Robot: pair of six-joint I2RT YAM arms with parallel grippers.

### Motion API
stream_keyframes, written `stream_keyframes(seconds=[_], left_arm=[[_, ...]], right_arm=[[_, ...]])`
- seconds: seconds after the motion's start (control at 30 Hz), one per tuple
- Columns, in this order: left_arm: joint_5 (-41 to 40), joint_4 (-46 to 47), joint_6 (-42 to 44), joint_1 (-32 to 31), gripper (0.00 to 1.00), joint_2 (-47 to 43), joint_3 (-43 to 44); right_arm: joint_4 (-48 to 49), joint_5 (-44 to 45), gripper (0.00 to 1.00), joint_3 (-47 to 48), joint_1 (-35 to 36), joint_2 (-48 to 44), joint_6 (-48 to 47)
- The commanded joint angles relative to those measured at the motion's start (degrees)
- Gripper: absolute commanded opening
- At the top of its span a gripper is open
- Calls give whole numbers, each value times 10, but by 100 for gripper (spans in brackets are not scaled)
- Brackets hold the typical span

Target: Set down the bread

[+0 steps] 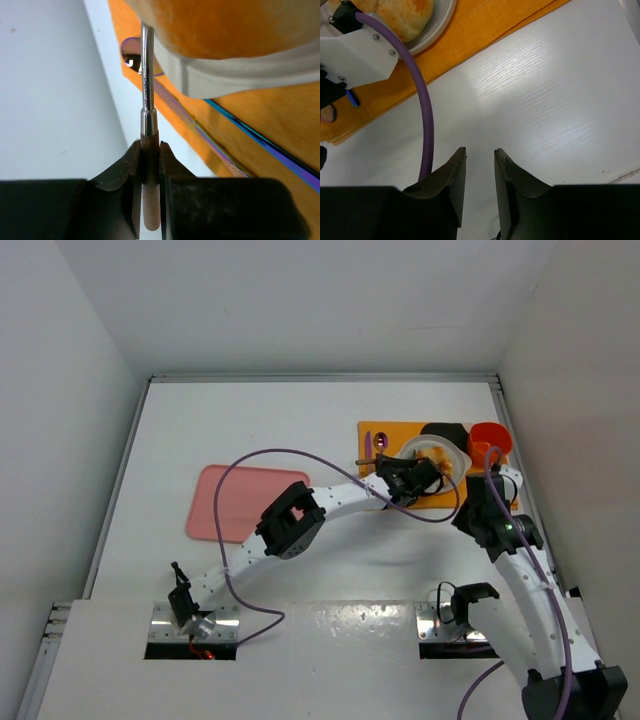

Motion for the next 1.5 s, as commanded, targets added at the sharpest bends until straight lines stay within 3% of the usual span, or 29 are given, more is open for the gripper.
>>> stream_keyframes(seconds=[0.0,0.2,0.43,0.57,0.67,0.7,0.77,0.87,0.9,1.0,1.07,1.23,1.33,1.47], left_arm=[[-85,126,71,5,0,-19,-9],[-133,262,166,35,0,-14,-6],[-133,274,166,58,0,-44,10],[-121,209,91,86,0,-109,-23],[-40,32,-63,137,0,-174,-30],[-11,-53,-133,174,0,-198,-36],[70,-115,-185,217,0,-277,-84],[199,-190,-259,326,0,-390,-193],[262,-218,-281,391,0,-415,-251],[310,-228,-292,486,0,-508,-361],[339,-199,-286,575,0,-573,-486],[418,-157,-247,766,0,-618,-673],[440,-128,-232,840,0,-607,-737],[477,-122,-225,896,0,-558,-757]], right_arm=[[14,1,29,-3,-3,-10,-5],[19,-9,29,-3,-3,-6,-5],[21,-12,29,-1,-4,-6,-1],[17,-13,29,1,-2,-9,-6],[24,-40,29,-5,-3,-10,-29],[26,-50,29,-8,-4,-8,-36],[32,-87,29,-23,-4,-14,-58],[52,-133,33,-50,-4,-30,-73],[65,-148,38,-64,-4,-41,-76],[65,-169,48,-89,-6,-54,-74],[53,-171,59,-102,-4,-61,-73],[37,-179,82,-131,-6,-78,-68],[32,-179,90,-142,-7,-94,-63],[25,-184,95,-151,-8,-101,-64]])
